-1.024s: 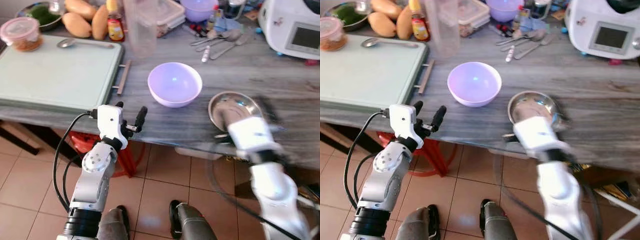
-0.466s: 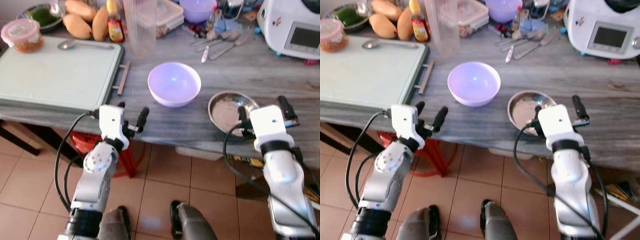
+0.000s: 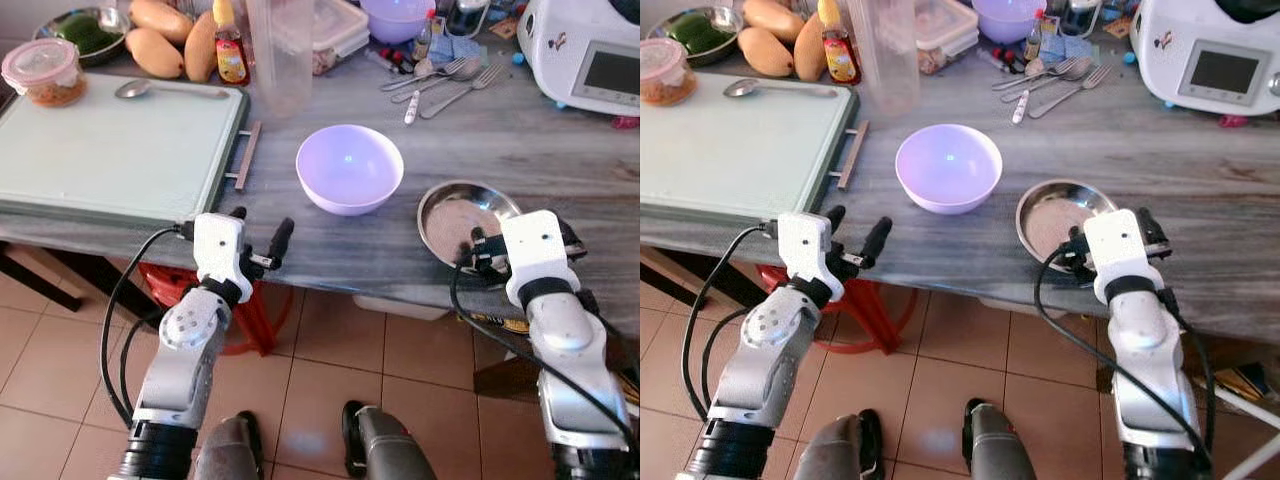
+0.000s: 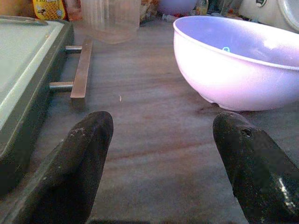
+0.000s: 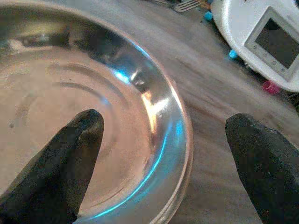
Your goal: Setting the table
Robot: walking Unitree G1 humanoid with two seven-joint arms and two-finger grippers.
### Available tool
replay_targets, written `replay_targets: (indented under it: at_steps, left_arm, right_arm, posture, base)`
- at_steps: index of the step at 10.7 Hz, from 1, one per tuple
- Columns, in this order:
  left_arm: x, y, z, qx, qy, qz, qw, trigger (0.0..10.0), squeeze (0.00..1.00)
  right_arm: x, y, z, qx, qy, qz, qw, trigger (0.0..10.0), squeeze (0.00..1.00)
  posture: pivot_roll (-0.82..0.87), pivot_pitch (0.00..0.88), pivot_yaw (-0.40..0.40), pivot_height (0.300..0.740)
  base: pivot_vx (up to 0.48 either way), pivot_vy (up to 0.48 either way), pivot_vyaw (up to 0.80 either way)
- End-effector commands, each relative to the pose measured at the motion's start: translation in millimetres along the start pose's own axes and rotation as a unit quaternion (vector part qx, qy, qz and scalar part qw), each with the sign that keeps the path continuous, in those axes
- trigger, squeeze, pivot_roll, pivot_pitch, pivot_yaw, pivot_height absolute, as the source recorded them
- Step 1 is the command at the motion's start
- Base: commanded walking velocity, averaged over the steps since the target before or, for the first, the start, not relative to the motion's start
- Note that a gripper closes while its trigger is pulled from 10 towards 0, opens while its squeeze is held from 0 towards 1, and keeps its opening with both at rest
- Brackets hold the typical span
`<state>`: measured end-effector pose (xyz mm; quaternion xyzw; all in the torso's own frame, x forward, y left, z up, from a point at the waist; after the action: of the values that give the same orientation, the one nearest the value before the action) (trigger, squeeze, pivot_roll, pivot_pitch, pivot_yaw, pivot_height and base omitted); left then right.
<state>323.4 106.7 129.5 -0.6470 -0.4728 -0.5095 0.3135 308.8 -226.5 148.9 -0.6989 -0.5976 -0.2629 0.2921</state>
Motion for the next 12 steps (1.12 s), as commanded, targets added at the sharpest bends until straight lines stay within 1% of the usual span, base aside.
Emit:
replay_targets:
  at_steps: [1, 2, 3, 5, 6, 7, 8, 9, 10, 12]
  left_arm:
    - [-1.6, -3.2, -0.9, 0.0, 0.002, 0.005, 1.0, 10.0, 0.0]
    - [-1.7, -3.6, -0.7, 0.001, 0.002, 0.006, 1.0, 10.0, 0.0]
    - [-1.4, -4.3, -0.4, 0.002, 0.003, 0.006, 1.0, 10.0, 0.0]
    - [-0.4, -4.8, 1.5, 0.006, 0.004, 0.006, 1.0, 10.0, 0.0]
    - [0.2, -4.7, 2.0, 0.007, 0.004, 0.006, 1.0, 10.0, 0.0]
    - [0.1, -4.4, 2.0, 0.008, 0.005, 0.006, 1.0, 10.0, 0.0]
    - [-0.2, -4.5, 1.9, 0.007, 0.005, 0.006, 1.0, 10.0, 0.0]
    - [-0.3, -4.3, 1.8, 0.007, 0.004, 0.007, 1.0, 10.0, 0.0]
    - [-0.6, -4.2, 2.0, 0.008, 0.004, 0.008, 1.0, 10.0, 0.0]
    - [-0.8, -4.1, 1.6, 0.008, 0.005, 0.009, 1.0, 10.0, 0.0]
  right_arm:
    - [-6.7, 1.5, 1.0, 0.015, 0.011, 0.014, 1.0, 10.0, 0.0]
    - [-6.2, 4.2, 2.6, 0.025, 0.023, 0.016, 0.999, 10.0, 0.0]
    - [-1.3, 8.3, 7.2, 0.049, 0.045, 0.01, 0.998, 10.0, 0.0]
    - [10.5, 12.2, 22.4, 0.106, 0.09, -0.003, 0.99, 10.0, 0.0]
    - [16.2, 13.3, 28.0, 0.127, 0.105, -0.008, 0.986, 10.0, 0.0]
    - [21.7, 14.2, 33.5, 0.154, 0.11, -0.017, 0.982, 10.0, 0.0]
    - [23.3, 15.2, 35.5, 0.165, 0.119, -0.016, 0.979, 10.0, 0.0]
    - [26.3, 16.9, 35.5, 0.17, 0.119, -0.021, 0.978, 10.0, 0.0]
    - [30.2, 18.5, 36.6, 0.177, 0.134, -0.025, 0.975, 10.0, 0.0]
    - [40.6, 21.6, 41.6, 0.194, 0.149, -0.036, 0.969, 10.0, 0.0]
  posture:
    - [-0.13, 0.219, 0.017, 0.74]
    - [-0.13, 0.218, 0.017, 0.74]
    - [-0.13, 0.22, 0.016, 0.74]
    - [-0.12, 0.219, 0.015, 0.74]
    - [-0.12, 0.218, 0.014, 0.74]
    - [-0.12, 0.219, 0.014, 0.74]
    - [-0.12, 0.217, 0.014, 0.74]
    - [-0.12, 0.217, 0.014, 0.74]
    - [-0.11, 0.219, 0.016, 0.74]
    - [-0.11, 0.22, 0.014, 0.74]
  base:
    - [0.0, 0.0, 0.0]
    - [0.0, 0.0, 0.0]
    - [0.0, 0.0, 0.0]
    - [0.0, 0.0, 0.0]
    - [0.0, 0.0, 0.0]
    - [0.0, 0.0, 0.0]
    - [0.0, 0.0, 0.0]
    - [0.0, 0.0, 0.0]
    - [0.0, 0.0, 0.0]
    - [0.0, 0.0, 0.0]
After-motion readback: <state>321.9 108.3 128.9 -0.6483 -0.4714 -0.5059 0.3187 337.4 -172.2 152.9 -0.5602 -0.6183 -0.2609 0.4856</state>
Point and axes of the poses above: a point about 5 cm out from each wrist's last joint towards the gripper, its own y axis pointing out of the wrist towards the gripper, its own x axis along the axis of the wrist's last joint, z = x × y, the point moved 4 cm from there along y, pointing out of the wrist towards the gripper, and after that the axes turned 15 degrees about -y, right-handed, at the moved point
